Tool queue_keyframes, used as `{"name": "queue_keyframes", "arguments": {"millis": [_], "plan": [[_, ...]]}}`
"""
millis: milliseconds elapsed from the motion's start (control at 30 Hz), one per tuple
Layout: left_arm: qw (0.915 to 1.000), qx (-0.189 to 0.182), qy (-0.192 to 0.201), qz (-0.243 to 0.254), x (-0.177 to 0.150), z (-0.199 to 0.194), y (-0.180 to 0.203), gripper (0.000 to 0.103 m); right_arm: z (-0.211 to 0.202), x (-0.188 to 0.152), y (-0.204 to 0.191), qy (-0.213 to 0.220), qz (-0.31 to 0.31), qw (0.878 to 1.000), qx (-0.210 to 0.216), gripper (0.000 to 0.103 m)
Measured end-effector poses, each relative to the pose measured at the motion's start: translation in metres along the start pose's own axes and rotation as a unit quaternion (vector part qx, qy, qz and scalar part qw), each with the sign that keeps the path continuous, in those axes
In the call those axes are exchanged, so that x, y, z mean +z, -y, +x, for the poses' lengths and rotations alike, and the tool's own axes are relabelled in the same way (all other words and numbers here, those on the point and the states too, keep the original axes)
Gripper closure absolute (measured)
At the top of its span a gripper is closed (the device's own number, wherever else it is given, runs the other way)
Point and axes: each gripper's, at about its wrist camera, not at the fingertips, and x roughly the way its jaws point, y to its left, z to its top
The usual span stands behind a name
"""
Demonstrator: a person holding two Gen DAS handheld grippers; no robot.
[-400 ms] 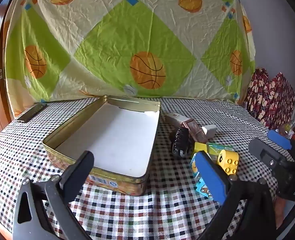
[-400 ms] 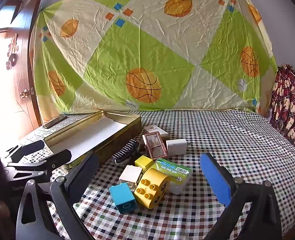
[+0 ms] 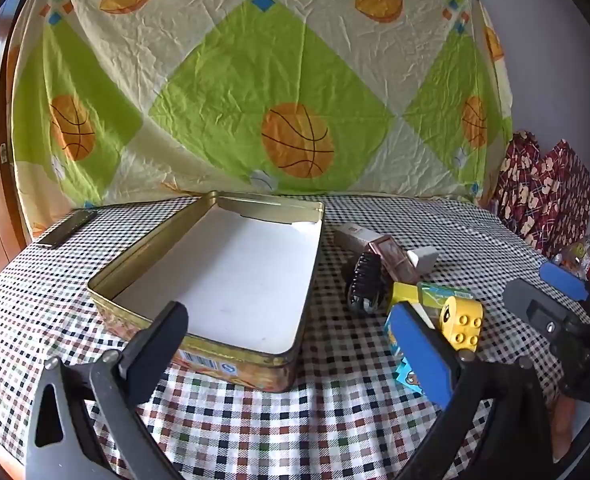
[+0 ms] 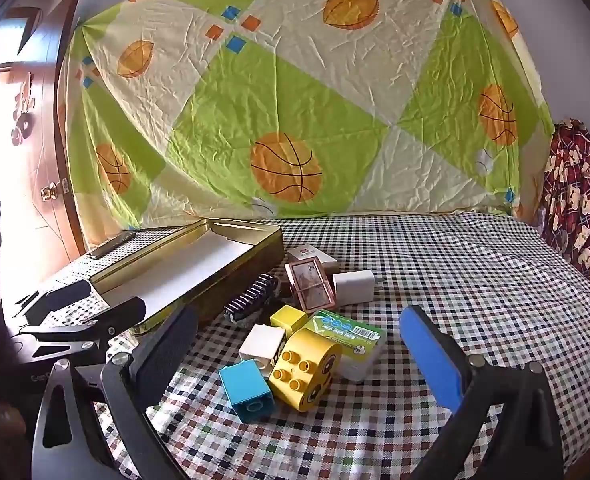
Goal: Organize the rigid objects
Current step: 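Close left tool on blue bear-print block while right tool approaches yellow face block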
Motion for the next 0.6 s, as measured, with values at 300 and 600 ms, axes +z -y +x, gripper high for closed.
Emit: {"name": "queue_keyframes", "arguments": {"millis": [300,600], "plan": [[0.9999,-0.004,-0.005,0.012,-0.006,0.007,0.007,0.000,-0.001,-0.003,0.006,-0.005,0.011,1.000,-0.003,0.001],[0.9993,-0.015,-0.011,0.031,-0.014,0.014,0.025,0.000,0.000,-0.008,0.018,-0.012,0.022,1.000,-0.007,0.001]]}}
